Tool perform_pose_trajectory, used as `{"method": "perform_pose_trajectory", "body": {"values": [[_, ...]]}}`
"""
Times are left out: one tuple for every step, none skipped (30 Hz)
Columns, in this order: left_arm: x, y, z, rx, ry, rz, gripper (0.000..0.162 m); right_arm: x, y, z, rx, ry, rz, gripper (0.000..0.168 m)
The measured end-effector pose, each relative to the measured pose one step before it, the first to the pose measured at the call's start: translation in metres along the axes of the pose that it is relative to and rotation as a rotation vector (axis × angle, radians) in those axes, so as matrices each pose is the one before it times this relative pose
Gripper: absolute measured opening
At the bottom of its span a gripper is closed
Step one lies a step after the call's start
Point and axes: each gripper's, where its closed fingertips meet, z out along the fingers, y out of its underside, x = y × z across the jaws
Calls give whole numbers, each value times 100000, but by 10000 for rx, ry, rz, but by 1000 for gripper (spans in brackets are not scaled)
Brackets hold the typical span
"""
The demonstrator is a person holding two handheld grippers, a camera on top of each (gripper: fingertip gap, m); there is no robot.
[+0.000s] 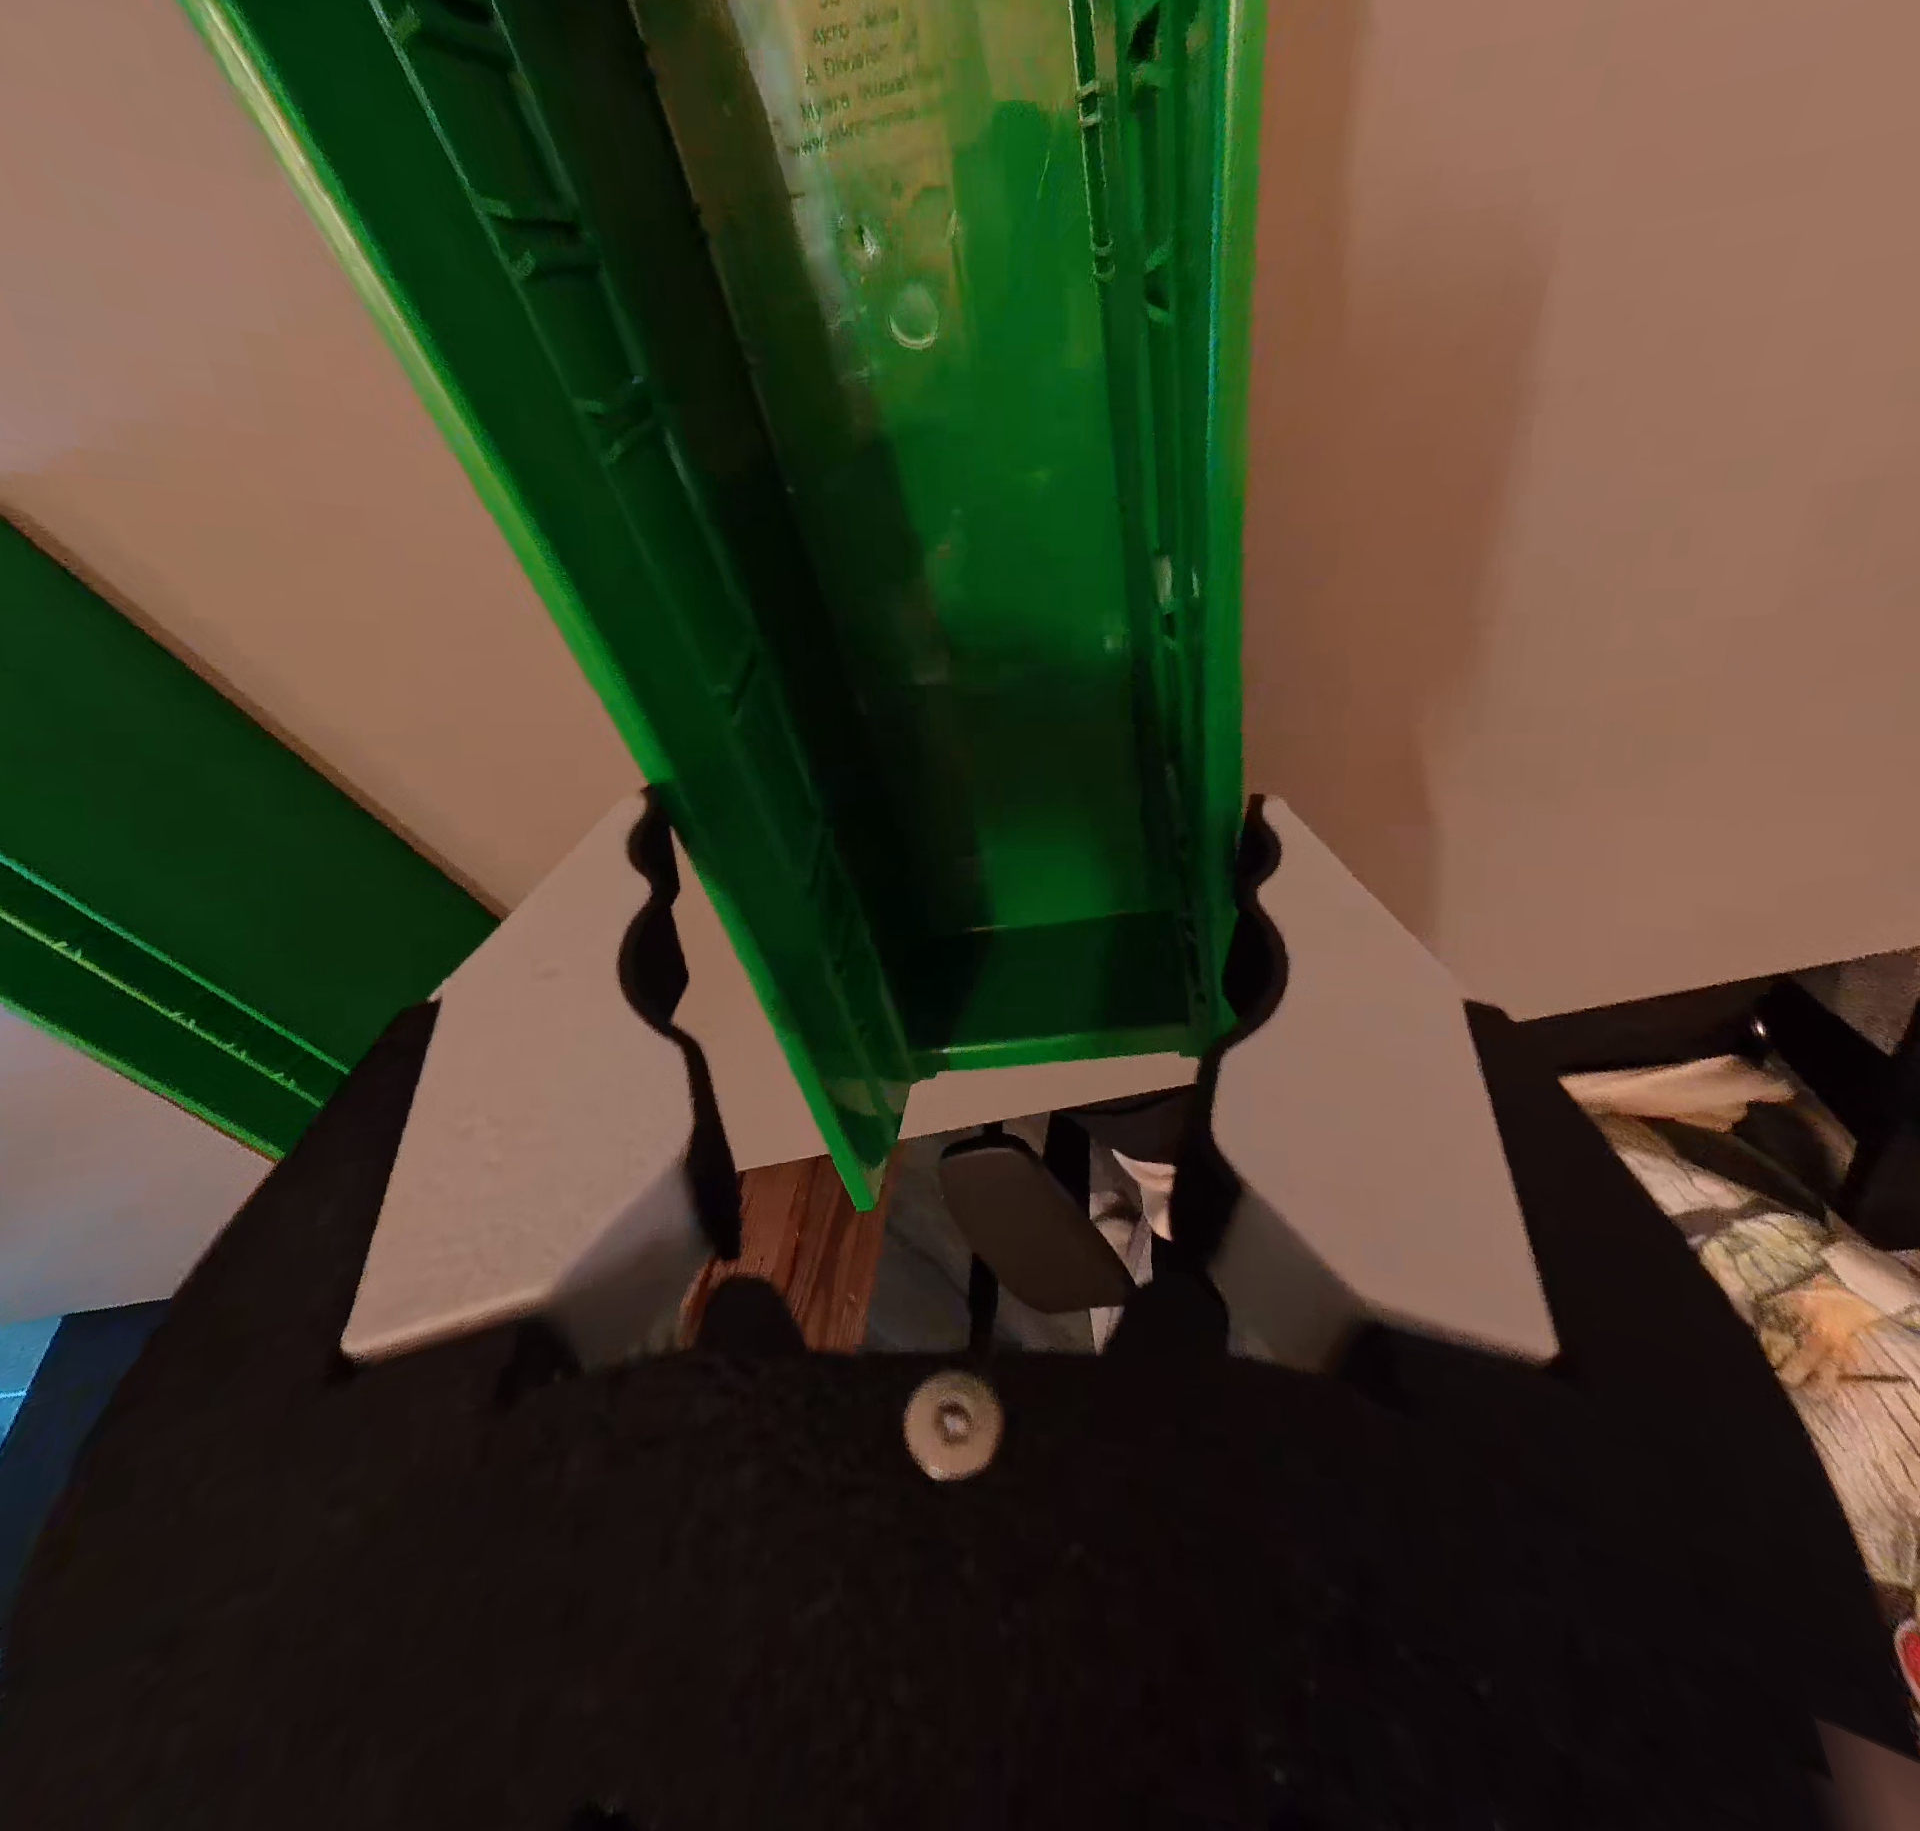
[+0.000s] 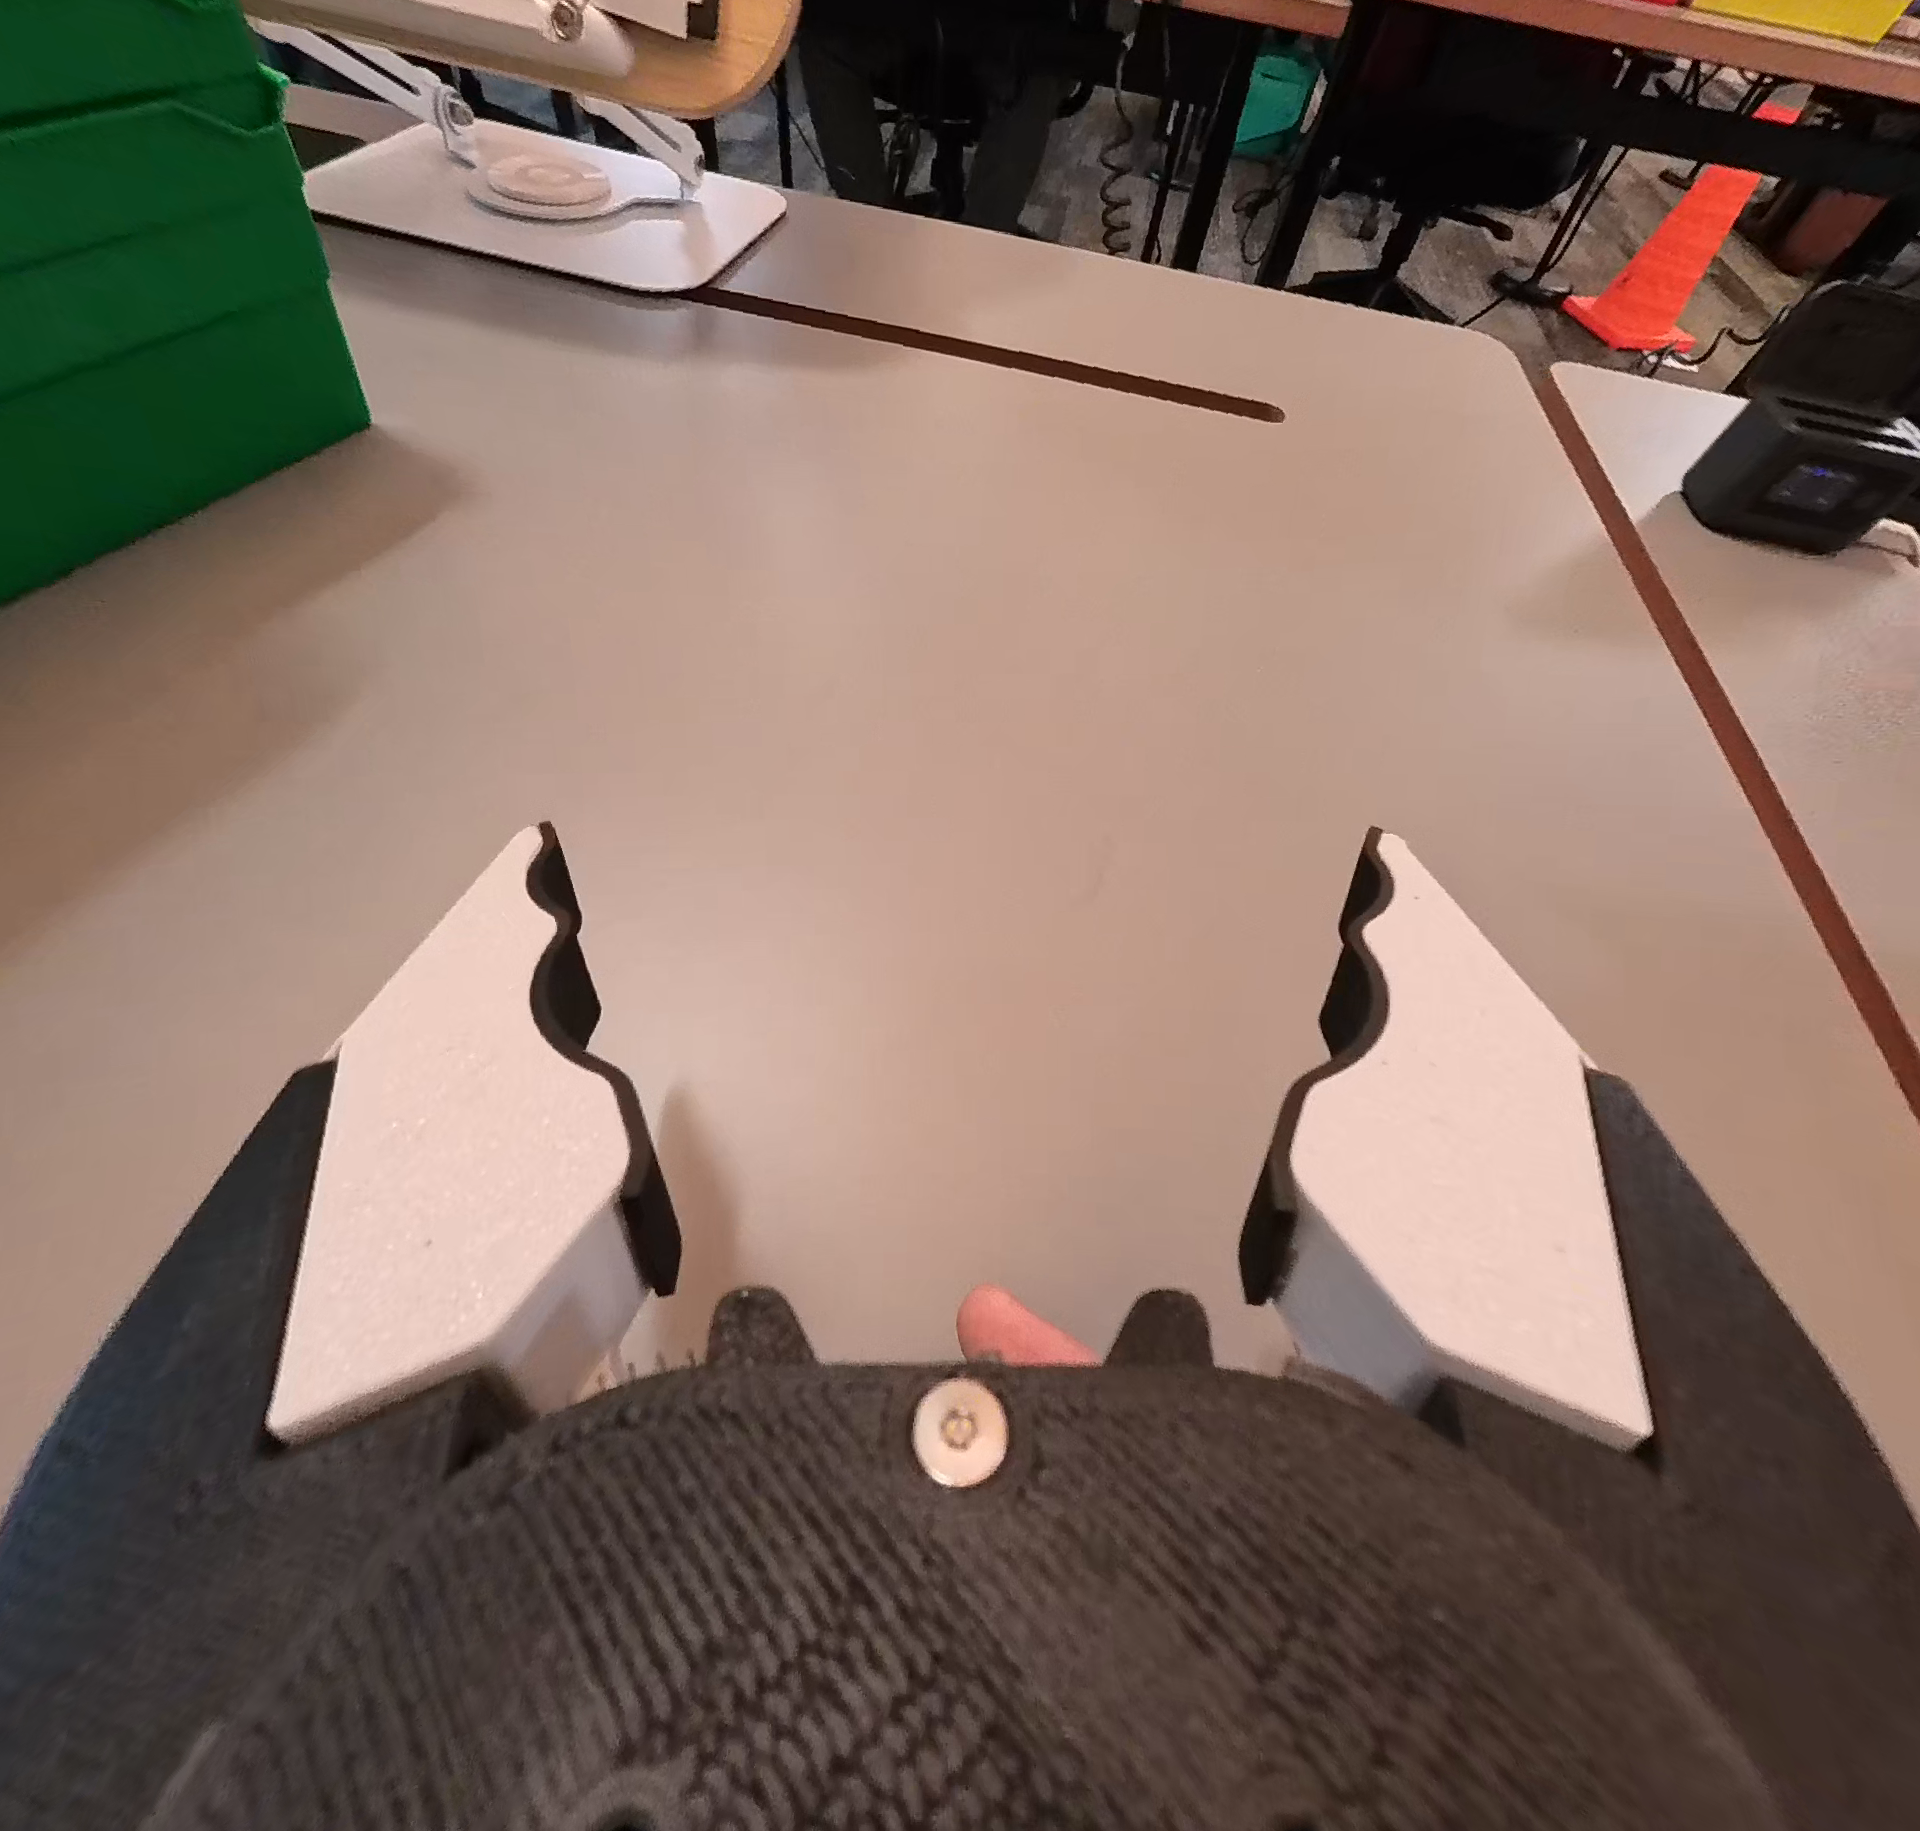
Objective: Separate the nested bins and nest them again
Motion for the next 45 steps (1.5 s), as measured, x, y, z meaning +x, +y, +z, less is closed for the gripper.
{"method": "perform_pose_trajectory", "body": {"values": [[-249,89,54,-58,158,31,103,-110,8,42,-14,-19,-18,142],[-260,77,67,-27,175,10,101,-103,23,62,-14,-24,-19,142],[-259,101,48,-19,162,-4,99,-82,41,56,-17,-23,-19,142],[-157,35,-45,26,115,72,97,-37,83,53,-29,-16,-13,142],[-93,82,-43,-1,52,61,95,38,99,38,-41,2,-3,142],[-56,84,-19,-36,6,52,94,86,64,10,-25,20,6,142],[-23,74,-17,-52,-23,15,92,125,41,-9,-10,17,14,142],[45,24,-15,-39,-10,-1,92,152,12,-26,6,32,35,142],[94,-25,-24,-29,4,-18,91,165,-12,-41,16,27,48,142],[104,-23,-44,-43,27,-40,90,130,-19,-33,16,14,43,141],[149,-73,-91,-8,63,-47,90,134,-10,-32,7,16,33,141],[180,-173,-171,53,90,-51,90,133,-17,-45,15,29,26,141],[221,-251,-242,99,108,-52,90,104,-32,-28,20,14,21,141],[247,-239,-288,89,129,-69,90,60,11,-3,0,-5,25,141],[263,-238,-298,75,124,-60,90,58,34,2,-5,5,24,141],[286,-217,-250,67,88,-62,89,41,29,17,1,1,10,141],[282,-106,-157,6,37,-50,89,10,43,33,-10,-9,5,141],[272,8,-80,-84,-6,-2,89,6,67,35,-22,-13,12,141],[239,-42,-28,-40,-44,-7,90,1,54,50,-6,-12,21,141],[225,-72,12,-22,-66,-45,90,-26,51,57,-6,-27,21,141],[242,-36,45,-44,-55,-50,90,-33,59,44,-20,-25,16,141],[239,-29,31,-50,-9,-70,90,-6,44,24,-19,-12,5,141],[246,-58,3,-31,55,-96,90,11,-9,-20,6,2,-4,141],[253,-76,-33,-13,115,-135,91,20,-27,-29,18,-3,-7,141],[270,-80,-46,-26,150,-137,90,54,-27,-37,14,9,10,141],[252,-90,-57,9,153,-135,91,90,-1,-41,5,14,28,141],[234,-35,-55,-8,128,-112,90,72,-6,-30,15,1,27,140],[208,56,-48,-75,83,-62,90,92,5,-6,7,5,28,140],[189,84,-73,-76,41,-36,90,123,12,5,-4,24,34,140],[150,61,-99,-48,-6,0,90,113,14,21,7,27,33,140],[122,41,-128,-23,-32,19,90,17,60,28,-12,-11,21,140],[97,43,-178,-22,-39,30,90,-25,74,21,-26,-19,4,140],[57,18,-189,-4,-37,33,89,-21,44,24,-22,-1,-12,140],[27,34,-208,-3,-29,24,89,-37,2,-2,-6,3,-21,140],[7,33,-205,1,-16,15,89,-76,-39,-17,7,-18,-26,140],[2,57,-193,0,-6,12,89,-60,-68,-19,15,-5,-20,140],[-19,39,-141,27,-4,18,89,-58,-84,-38,17,-6,-23,140],[-47,61,-7,38,-10,10,89,-62,-82,-50,19,-7,-23,140],[-72,178,116,-56,-14,7,88,-61,-80,-37,23,-7,-15,140],[-76,270,208,-125,-21,-17,88,-44,-71,-23,20,-11,-6,140],[-48,213,224,-92,-43,-3,88,-65,-44,-4,8,-18,0,140],[-4,88,165,-6,-54,33,87,-74,-35,5,6,-21,-3,139],[1,13,74,30,-42,46,87,-70,0,-1,-5,-18,-15,139],[27,-48,-28,65,-4,31,87,-88,37,-7,-19,-15,-37,139],[69,-91,-90,104,22,11,87,-36,27,-29,-20,7,-47,139]]}}
